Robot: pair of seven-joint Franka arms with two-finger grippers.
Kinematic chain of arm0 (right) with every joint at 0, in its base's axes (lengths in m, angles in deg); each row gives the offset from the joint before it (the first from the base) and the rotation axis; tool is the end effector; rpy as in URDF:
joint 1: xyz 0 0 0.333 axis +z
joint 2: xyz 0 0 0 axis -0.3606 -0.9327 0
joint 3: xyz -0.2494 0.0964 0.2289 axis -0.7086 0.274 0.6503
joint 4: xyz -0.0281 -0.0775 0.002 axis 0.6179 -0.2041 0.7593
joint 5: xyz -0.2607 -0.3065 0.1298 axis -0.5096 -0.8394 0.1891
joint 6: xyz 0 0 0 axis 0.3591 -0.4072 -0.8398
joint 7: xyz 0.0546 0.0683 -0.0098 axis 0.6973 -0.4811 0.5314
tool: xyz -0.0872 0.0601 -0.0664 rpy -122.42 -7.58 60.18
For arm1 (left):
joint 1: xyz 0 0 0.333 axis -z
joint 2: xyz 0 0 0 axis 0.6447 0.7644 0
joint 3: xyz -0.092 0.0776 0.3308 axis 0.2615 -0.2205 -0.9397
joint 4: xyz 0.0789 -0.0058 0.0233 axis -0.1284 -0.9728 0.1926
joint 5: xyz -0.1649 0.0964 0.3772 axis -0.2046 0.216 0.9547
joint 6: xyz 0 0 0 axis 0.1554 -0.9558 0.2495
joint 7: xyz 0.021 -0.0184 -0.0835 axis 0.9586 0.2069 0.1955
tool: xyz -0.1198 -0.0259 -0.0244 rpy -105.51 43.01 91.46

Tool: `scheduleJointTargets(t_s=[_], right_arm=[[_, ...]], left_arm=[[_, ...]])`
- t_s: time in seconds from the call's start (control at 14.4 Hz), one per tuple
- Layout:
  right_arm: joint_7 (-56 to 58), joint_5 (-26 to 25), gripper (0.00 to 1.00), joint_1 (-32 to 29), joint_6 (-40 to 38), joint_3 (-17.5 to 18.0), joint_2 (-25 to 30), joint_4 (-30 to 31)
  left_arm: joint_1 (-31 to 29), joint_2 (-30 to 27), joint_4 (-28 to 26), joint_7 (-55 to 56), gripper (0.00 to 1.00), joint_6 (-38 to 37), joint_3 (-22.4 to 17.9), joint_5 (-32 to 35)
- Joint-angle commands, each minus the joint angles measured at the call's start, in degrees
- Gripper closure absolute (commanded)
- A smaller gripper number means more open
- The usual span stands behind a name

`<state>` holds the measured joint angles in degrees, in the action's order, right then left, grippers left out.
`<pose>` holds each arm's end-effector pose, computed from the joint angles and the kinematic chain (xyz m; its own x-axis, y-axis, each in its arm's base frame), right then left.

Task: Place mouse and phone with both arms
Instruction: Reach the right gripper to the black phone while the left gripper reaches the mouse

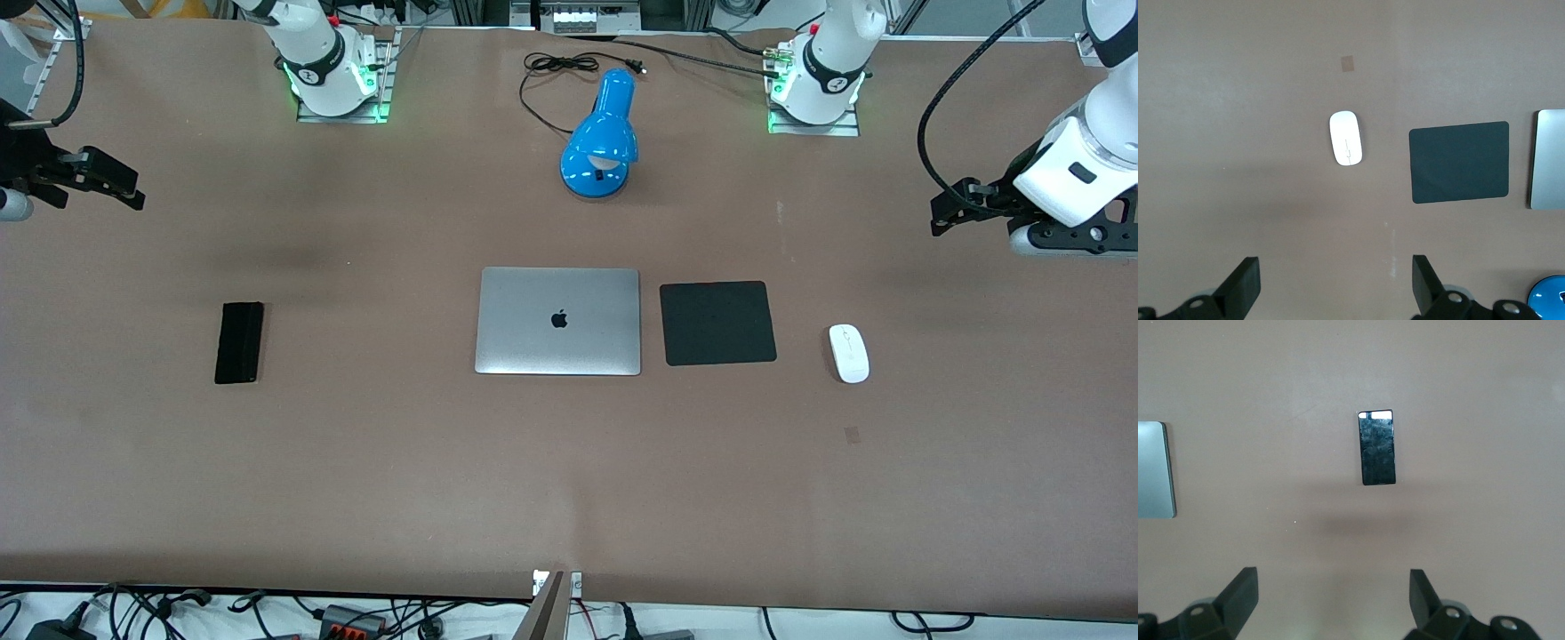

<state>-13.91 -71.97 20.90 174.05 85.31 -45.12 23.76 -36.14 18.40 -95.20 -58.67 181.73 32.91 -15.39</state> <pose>0.5581 -0.0338 0.6101 0.9993 -0.0070 -0.0377 -0.0062 -0.9998 0.0190 0.5746 -0.0238 0.5889 0.9984 -0.0129 -0.0556 -0.0142 -0.9996 -0.0234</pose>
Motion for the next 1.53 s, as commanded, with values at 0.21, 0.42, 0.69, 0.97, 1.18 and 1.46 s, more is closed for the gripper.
scheduleJointTargets(t_s=[0.21,0.42,0.69,0.97,1.18,1.46], right_arm=[[-0.3,0.3,0.00,0.0,-0.2,0.0,1.1,1.3],[-0.3,0.0,0.00,-0.2,0.1,0.0,0.7,1.3],[-0.3,-0.1,0.00,-0.3,1.2,0.0,-0.8,1.8],[-0.3,-0.2,0.00,-0.3,3.7,-0.1,-1.8,2.8],[-0.2,-0.4,0.00,-2.1,9.2,-0.1,-4.6,6.9],[-0.1,-0.4,0.00,-3.3,16.1,-0.1,-8.6,9.9]], left_arm=[[-0.3,0.4,1.2,-1.0,0.00,-1.1,0.2,-0.8],[-0.3,0.4,1.5,-0.9,0.00,-1.1,0.3,-0.8],[-0.3,0.5,1.7,-0.9,0.00,-1.1,0.3,-0.8],[-0.4,0.5,1.7,-1.1,0.00,-1.2,0.1,-0.8],[-0.4,0.5,1.6,-1.0,0.00,-1.2,0.1,-0.8],[-0.4,0.5,1.7,-1.3,0.00,-0.5,-0.1,-0.8]])
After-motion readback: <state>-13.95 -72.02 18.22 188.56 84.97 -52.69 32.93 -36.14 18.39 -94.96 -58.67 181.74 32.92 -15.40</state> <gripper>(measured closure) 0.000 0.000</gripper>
